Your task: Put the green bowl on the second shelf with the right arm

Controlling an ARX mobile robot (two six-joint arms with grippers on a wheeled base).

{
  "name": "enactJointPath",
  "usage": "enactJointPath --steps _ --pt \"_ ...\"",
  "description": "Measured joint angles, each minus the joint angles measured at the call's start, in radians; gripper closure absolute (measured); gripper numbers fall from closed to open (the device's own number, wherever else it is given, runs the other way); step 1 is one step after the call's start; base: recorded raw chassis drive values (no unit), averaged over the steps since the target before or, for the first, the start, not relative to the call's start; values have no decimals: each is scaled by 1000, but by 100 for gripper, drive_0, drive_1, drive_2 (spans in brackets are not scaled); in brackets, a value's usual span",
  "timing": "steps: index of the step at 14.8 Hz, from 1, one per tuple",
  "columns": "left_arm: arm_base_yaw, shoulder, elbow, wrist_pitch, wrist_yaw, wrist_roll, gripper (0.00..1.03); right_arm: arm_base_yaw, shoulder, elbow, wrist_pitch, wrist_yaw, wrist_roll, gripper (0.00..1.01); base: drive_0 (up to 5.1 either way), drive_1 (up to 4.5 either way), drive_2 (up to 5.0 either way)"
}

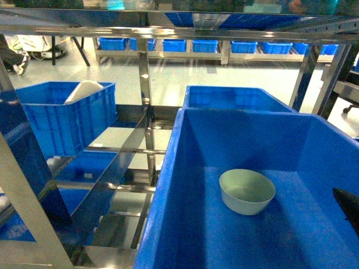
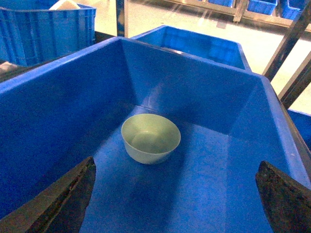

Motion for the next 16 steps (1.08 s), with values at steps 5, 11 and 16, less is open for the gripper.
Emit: enactJointPath --steps 5,11,16 --pt "0 0 0 0 0 0 5 5 -811 -8 -745 39 146 3 0 0 0" --pt "0 0 0 -2 0 0 5 -26 -1229 -84 -1094 -39 117 3 0 0 0" --pt "1 0 0 0 -1 0 5 6 -1325 -130 -897 238 111 37 0 0 0"
